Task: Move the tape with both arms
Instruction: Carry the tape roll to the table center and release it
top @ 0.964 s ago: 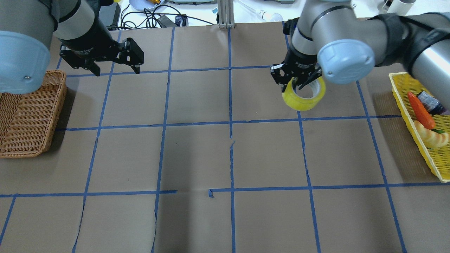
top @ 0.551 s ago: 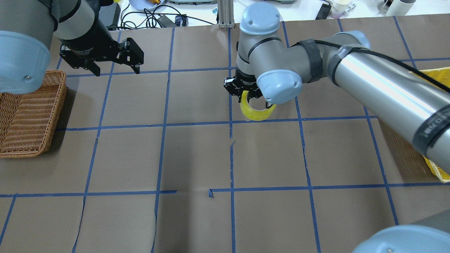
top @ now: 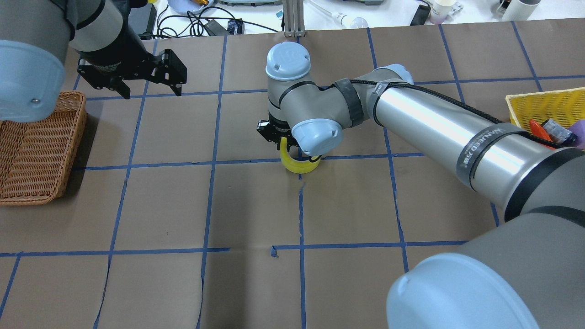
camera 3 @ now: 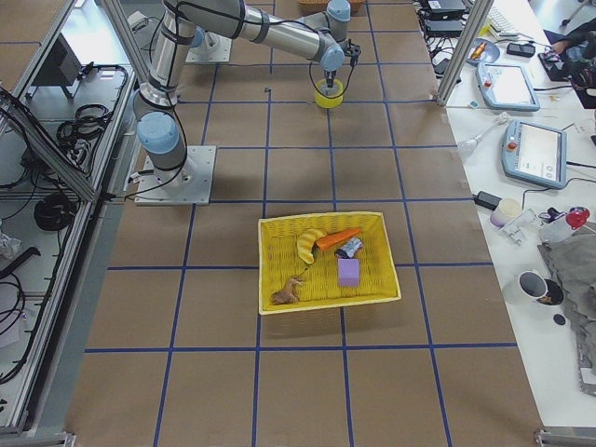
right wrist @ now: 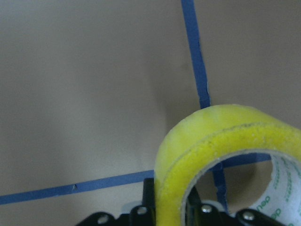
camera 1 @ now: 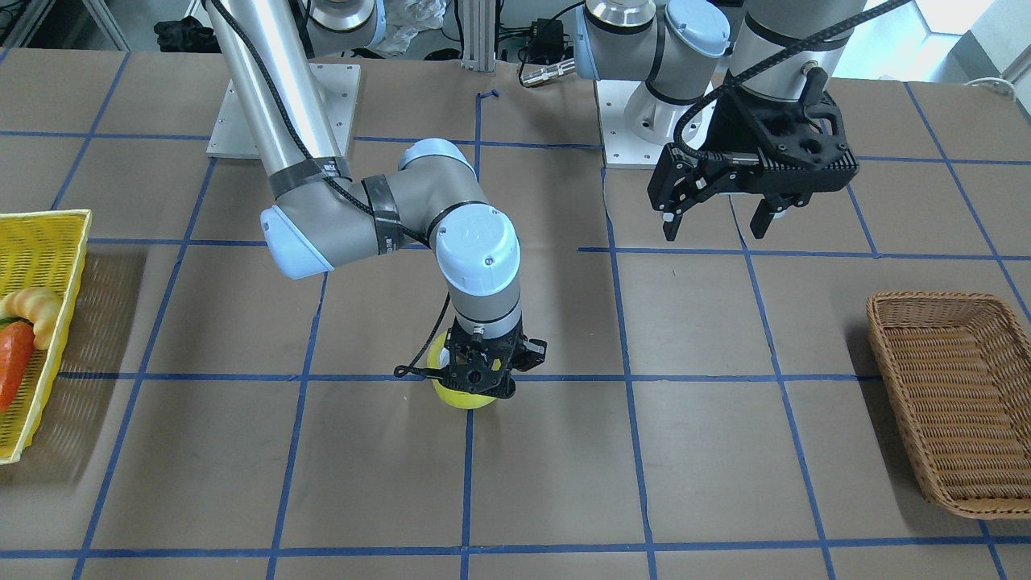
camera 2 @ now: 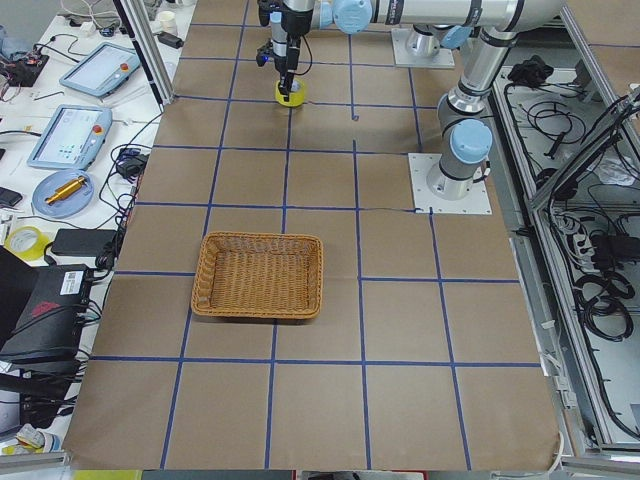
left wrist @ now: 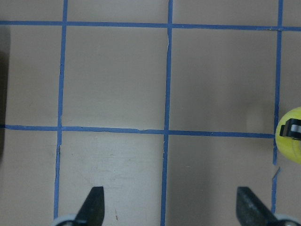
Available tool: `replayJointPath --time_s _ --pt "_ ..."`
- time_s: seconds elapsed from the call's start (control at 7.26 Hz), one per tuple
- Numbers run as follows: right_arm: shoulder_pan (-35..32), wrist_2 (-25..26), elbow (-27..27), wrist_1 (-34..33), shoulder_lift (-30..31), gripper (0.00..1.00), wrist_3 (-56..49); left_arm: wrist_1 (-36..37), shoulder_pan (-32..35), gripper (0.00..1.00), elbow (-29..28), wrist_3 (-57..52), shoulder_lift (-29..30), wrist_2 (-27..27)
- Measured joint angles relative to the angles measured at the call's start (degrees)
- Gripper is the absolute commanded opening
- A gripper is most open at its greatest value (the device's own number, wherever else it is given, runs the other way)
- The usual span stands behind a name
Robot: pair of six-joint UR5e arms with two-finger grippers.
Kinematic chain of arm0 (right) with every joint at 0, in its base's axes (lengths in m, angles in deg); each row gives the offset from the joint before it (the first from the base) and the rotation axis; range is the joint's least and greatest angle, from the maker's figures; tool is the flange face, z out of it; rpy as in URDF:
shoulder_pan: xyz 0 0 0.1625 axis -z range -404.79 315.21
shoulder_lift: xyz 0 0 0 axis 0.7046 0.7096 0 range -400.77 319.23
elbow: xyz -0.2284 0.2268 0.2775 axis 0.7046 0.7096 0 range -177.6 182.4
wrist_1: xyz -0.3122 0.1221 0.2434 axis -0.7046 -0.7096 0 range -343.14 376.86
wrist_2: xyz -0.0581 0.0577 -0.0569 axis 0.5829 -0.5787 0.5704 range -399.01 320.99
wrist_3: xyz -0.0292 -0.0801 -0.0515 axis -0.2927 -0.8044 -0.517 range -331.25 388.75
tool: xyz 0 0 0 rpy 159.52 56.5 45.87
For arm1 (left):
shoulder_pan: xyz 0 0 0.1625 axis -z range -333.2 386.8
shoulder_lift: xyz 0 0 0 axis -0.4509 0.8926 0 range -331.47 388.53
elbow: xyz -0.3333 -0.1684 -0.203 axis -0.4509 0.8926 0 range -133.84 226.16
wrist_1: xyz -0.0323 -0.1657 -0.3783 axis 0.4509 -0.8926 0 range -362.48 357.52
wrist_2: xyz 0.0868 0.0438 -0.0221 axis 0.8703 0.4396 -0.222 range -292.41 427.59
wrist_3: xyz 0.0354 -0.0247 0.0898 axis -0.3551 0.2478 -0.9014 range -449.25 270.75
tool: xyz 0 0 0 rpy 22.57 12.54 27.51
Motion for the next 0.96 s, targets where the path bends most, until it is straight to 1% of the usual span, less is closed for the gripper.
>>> replayJointPath --time_s 0.28,0.55,0.69,0.83,0.96 --pt "-0.3 0.2 0.4 0.0 0.1 1.00 -0.3 0.0 0.0 1.00 0.0 0.0 0.0 0.0" --pt "0.7 0.5 0.0 2.3 4.7 1.00 -2.8 0.0 0.0 1.00 0.0 0.0 0.0 0.0" --pt "2.8 0.6 -0.2 5.8 8.1 1.00 -6.1 0.0 0.0 1.00 0.0 0.0 0.0 0.0" --pt "6.3 0.5 -0.3 10.2 11.8 1.00 -10.4 0.0 0.0 1.00 0.0 0.0 0.0 0.0" --pt "10.6 0.5 -0.4 15.4 15.9 0.94 -16.1 0.0 0.0 1.00 0.0 0.0 0.0 0.1"
